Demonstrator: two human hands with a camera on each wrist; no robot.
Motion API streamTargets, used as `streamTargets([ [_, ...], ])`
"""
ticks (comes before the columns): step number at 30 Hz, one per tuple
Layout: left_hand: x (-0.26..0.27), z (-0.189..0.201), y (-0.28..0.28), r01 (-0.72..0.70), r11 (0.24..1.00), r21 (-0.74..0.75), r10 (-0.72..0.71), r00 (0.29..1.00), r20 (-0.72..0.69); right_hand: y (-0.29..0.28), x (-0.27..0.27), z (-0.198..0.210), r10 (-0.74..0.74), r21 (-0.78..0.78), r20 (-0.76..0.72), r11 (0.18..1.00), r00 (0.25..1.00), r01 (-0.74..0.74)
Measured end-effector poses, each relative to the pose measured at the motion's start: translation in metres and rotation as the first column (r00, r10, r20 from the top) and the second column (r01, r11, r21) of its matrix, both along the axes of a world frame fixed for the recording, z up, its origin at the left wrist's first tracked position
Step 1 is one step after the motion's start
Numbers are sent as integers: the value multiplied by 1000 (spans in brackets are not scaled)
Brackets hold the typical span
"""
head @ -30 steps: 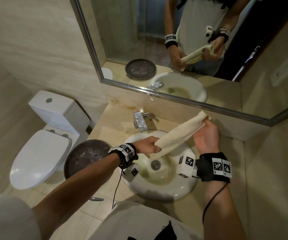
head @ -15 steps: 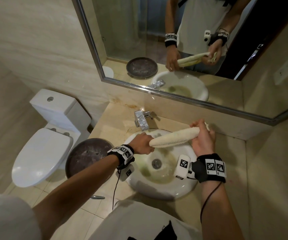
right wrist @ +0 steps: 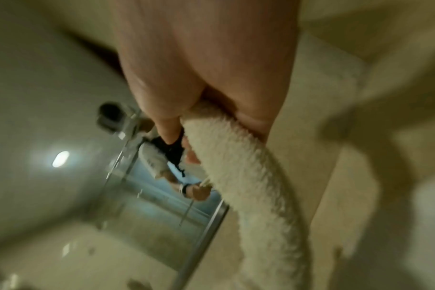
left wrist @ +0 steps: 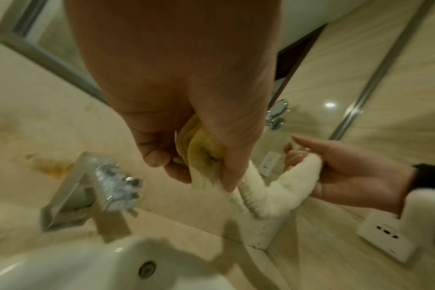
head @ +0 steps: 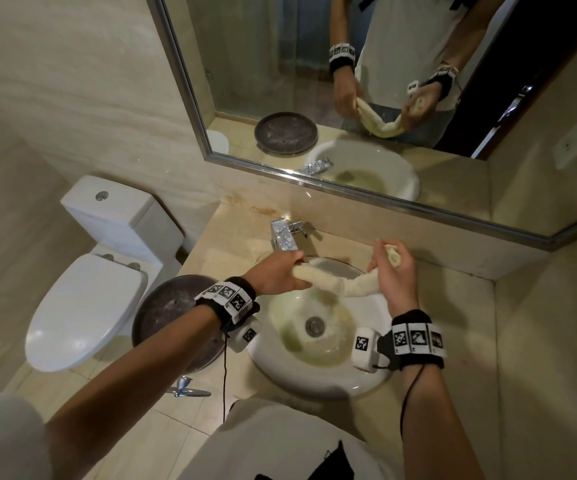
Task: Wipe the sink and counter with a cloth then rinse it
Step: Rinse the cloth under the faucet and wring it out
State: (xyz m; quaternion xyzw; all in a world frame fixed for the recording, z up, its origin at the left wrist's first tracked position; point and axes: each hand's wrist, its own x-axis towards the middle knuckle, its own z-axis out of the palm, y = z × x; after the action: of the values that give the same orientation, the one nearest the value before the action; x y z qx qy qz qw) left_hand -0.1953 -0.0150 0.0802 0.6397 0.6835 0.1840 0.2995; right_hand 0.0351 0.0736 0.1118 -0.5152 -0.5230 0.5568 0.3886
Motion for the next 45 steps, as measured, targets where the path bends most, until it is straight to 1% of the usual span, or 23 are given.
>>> streamTargets([
  [2, 7, 15, 6, 62, 997, 49, -59, 997, -52, -7, -10, -2, 174, 100, 145, 977, 974, -189],
  [4, 18, 30, 12, 92, 993, 72, -86, 993, -82, -14, -20, -3, 271, 132, 172, 946, 947, -295],
  [6, 26, 41, 18, 69, 993, 97, -67, 997, -25, -21, -29, 0, 343, 157, 141, 919, 929, -363],
  [8, 31, 46, 22, 3, 989, 145, -16, 996, 91, -25, -34, 1, 383, 199, 119, 895, 916, -400],
  [11, 35, 46, 23, -156, 970, 187, 105, 961, 258, -27, -37, 2, 372, 223, 32, 902, 928, -370],
  [13, 37, 46, 22, -242, 957, 158, 161, 900, 404, -30, -39, 7, 344, 179, -62, 927, 937, -329],
  [15, 40, 47, 19, -275, 954, 119, 160, 804, 573, -32, -40, 8, 282, 110, -138, 957, 950, -268],
  [18, 38, 46, 16, -267, 962, 65, 153, 718, 679, -31, -37, 2, 165, -52, -259, 982, 952, -184],
  [20, 34, 43, 15, -200, 979, 27, 131, 733, 668, -27, -31, 0, 96, -146, -374, 976, 923, -161],
  [21, 30, 41, 14, -141, 990, -8, 117, 785, 609, -24, -28, 1, 72, -181, -410, 971, 909, -158],
  [23, 25, 39, 13, 15, 989, -150, 62, 864, 500, -20, -22, 6, 80, -208, -479, 957, 874, -201],
  [24, 23, 38, 12, 87, 967, -238, 48, 859, 509, -20, -19, 8, 112, -198, -512, 949, 851, -244],
  [26, 23, 37, 13, 235, 899, -370, 50, 783, 620, -18, -17, 15, 208, -151, -542, 929, 815, -337],
  [28, 26, 35, 11, 369, 826, -427, 106, 641, 760, -16, -15, 20, 322, -107, -506, 897, 800, -429],
  [31, 27, 31, 7, 564, 727, -391, 117, 460, 880, -17, -16, 23, 477, -71, -434, 828, 764, -557],
  [32, 27, 33, 7, 591, 701, -400, 141, 435, 889, -17, -16, 21, 505, -72, -450, 802, 737, -593],
  [33, 28, 37, 7, 580, 683, -444, 179, 456, 872, -18, -16, 19, 517, -82, -477, 779, 711, -622],
  [35, 33, 40, 9, 513, 677, -528, 187, 574, 797, -19, -19, 14, 490, -123, -532, 763, 691, -635],
  [37, 39, 31, 11, 464, 703, -538, 119, 669, 733, -19, -22, 7, 425, -187, -511, 793, 747, -580],
  [39, 47, 19, 13, 442, 734, -516, 49, 723, 689, -17, -26, -2, 318, -266, -442, 847, 839, -461],
  [41, 53, 7, 17, 335, 779, -531, 48, 811, 582, -14, -30, -15, 168, -373, -375, 873, 912, -314],
  [43, 60, -2, 21, 217, 830, -513, 47, 890, 453, -9, -33, -33, 4, -483, -315, 860, 949, -164],
  [45, 68, -14, 25, 113, 866, -488, 43, 954, 297, -3, -37, -54, -139, -574, -265, 818, 954, -40],
])
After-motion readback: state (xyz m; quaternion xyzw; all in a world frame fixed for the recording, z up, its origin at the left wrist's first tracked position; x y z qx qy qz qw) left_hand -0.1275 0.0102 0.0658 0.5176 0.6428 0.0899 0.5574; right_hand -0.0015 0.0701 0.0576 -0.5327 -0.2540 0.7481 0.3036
